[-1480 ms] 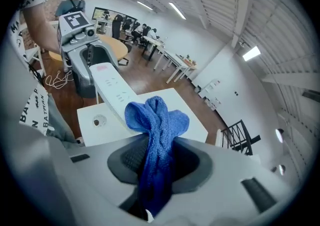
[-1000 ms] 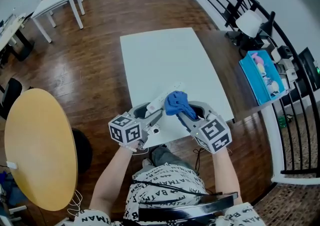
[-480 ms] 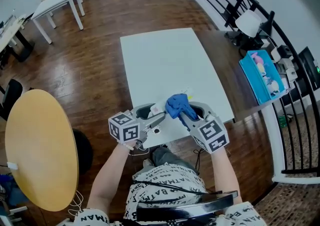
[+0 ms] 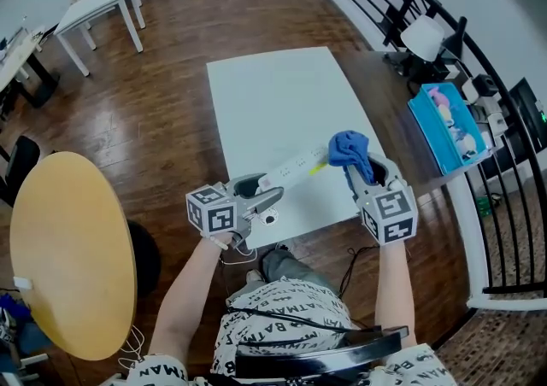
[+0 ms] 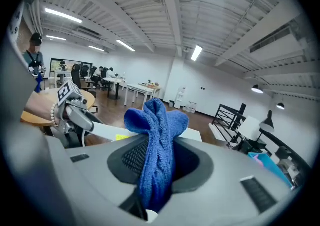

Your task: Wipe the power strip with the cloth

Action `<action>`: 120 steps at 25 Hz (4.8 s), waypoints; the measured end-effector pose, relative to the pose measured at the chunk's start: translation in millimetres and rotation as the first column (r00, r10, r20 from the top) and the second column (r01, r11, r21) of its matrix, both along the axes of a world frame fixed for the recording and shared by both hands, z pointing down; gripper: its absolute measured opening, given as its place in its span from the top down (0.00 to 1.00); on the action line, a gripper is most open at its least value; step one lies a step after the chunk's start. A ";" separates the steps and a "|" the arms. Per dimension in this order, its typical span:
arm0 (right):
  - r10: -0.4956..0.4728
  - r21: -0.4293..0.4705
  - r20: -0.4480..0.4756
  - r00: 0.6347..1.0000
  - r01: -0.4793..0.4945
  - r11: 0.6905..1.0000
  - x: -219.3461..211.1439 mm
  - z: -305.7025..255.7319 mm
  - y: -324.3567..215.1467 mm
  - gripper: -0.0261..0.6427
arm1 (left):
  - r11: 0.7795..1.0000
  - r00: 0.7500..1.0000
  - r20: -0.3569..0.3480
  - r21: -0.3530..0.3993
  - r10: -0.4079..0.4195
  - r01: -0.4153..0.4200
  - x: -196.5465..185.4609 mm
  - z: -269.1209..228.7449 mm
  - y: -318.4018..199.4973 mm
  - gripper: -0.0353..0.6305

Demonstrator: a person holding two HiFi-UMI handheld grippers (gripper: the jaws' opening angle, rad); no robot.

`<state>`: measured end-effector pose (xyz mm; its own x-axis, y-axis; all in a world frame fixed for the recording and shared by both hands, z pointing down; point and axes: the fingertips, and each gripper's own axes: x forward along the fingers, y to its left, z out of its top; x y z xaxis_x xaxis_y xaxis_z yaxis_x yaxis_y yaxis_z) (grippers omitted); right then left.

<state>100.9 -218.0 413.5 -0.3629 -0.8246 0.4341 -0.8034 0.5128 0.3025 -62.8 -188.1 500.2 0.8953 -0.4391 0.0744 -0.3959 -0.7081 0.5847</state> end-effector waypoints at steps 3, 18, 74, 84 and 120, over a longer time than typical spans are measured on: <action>-0.051 0.001 0.042 0.998 0.051 0.999 -30.3 -8.2 28.7 0.78 | 1.000 1.000 -0.029 -0.031 -0.005 0.004 0.1 2.1 2.8 0.53; -0.178 -0.080 0.119 0.977 0.188 0.979 -63.9 24.2 77.3 0.78 | 0.996 0.985 -0.173 -0.080 0.026 -0.041 26.9 -7.4 48.4 0.53; -0.496 -0.104 -0.057 0.866 0.489 0.866 45.0 -5.8 84.6 0.78 | 0.942 0.958 0.283 0.307 0.045 -0.135 64.4 -32.2 95.4 0.53; -0.869 -0.409 -0.160 0.468 0.770 0.490 -10.4 33.3 105.3 0.78 | 0.810 0.834 0.499 0.375 0.234 -0.452 120.5 -31.4 134.2 0.53; -0.761 -0.369 -0.250 0.599 0.667 0.647 46.1 39.2 76.5 0.78 | 0.873 0.907 0.419 0.456 -0.038 -0.174 59.4 -52.5 88.0 0.53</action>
